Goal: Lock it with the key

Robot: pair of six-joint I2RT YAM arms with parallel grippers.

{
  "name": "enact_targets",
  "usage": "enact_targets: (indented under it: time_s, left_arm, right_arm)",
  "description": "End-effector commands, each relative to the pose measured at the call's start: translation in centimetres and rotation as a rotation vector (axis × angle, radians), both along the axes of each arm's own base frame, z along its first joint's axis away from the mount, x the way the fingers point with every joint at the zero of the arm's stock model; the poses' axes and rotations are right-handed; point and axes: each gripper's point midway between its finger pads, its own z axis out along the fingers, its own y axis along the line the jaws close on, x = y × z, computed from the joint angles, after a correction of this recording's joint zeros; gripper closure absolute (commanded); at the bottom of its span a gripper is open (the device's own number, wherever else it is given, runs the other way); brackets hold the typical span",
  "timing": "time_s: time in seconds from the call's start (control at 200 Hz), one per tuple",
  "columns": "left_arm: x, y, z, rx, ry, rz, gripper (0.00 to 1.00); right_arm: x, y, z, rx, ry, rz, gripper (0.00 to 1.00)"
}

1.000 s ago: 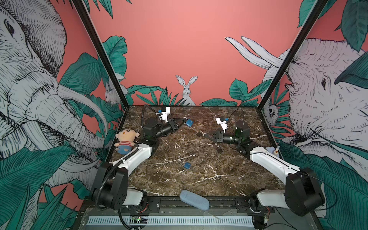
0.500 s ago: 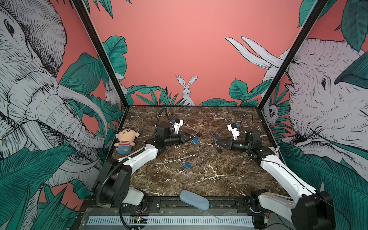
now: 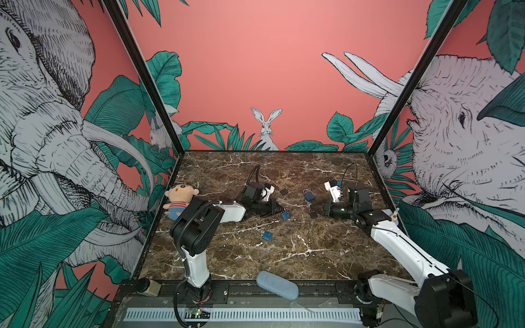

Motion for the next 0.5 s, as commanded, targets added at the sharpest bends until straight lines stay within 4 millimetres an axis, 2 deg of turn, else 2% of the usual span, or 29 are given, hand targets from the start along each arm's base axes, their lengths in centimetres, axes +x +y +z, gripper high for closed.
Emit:
enact_targets:
  time_s: [0.0, 0.495]
  left_arm:
    - [1.5, -1.5, 2.0, -0.063, -0.064, 0.014, 1.00]
    - [2.3, -1.6, -0.7, -0.044, 0.004, 0.082, 1.00]
  right_arm:
    - [0.5, -0.2, 0.3, -0.018, -0.031, -0.001, 1.00]
    - [1.0, 0.0, -0.4, -0.022, -0.022, 0.006, 1.00]
